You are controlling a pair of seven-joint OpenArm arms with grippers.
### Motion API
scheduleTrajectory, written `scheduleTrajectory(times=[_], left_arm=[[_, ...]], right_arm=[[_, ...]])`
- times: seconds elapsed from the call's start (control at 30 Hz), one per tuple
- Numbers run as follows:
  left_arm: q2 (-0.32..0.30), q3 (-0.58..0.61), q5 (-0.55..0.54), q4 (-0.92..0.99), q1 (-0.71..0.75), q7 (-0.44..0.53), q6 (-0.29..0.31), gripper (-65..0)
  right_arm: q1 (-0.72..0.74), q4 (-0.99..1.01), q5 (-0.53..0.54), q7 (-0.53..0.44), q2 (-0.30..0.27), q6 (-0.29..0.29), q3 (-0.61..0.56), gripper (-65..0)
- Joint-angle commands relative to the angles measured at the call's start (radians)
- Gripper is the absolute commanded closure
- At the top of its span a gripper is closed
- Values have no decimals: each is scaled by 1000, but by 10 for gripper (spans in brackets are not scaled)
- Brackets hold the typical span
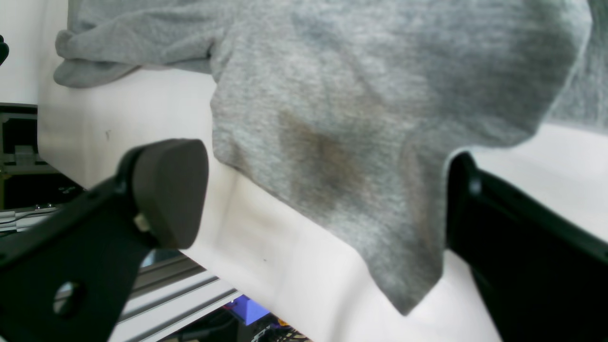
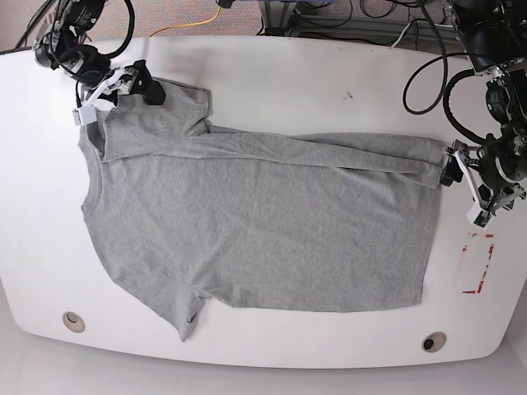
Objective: Layout the t-shirt on the table in an organized manner, then fold the t-shirt properly
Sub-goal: 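Open the right gripper and release the folded shoulder edge, then grasp the folded edge near the collar with the right gripper and pull outward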
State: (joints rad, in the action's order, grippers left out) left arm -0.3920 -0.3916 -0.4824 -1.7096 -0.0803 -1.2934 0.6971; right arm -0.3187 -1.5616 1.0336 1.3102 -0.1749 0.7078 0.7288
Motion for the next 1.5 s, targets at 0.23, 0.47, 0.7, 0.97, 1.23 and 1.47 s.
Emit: scheduleTrajectory(times=[0.23,0.47,0.7,0.97,1.23,1.47], left_arm=[[-20,-5,-9,-16,-17,15,1,-446],[-20,-2,-8,-14,-17,15,1,-446],[-20,0,-6,-13,-19,15,1,-446],[-20,0,-5,-13,-17,15,1,-446],[-20,0,-5,-13,-17,11,1,-446],[-20,0,-5,-14,-17,11,1,-446]], right_arm=[[16,-35,-43,50,-5,-10,-7,-38],[60,-106,-43,52,-10,-10,-76,-3],[145,-110,-42,53,-5,-10,-110,0],[298,-109,11,86,-10,-10,-110,0],[458,-46,-2,86,-25,-10,-113,0],[559,163,-3,58,-61,-10,-113,-52]])
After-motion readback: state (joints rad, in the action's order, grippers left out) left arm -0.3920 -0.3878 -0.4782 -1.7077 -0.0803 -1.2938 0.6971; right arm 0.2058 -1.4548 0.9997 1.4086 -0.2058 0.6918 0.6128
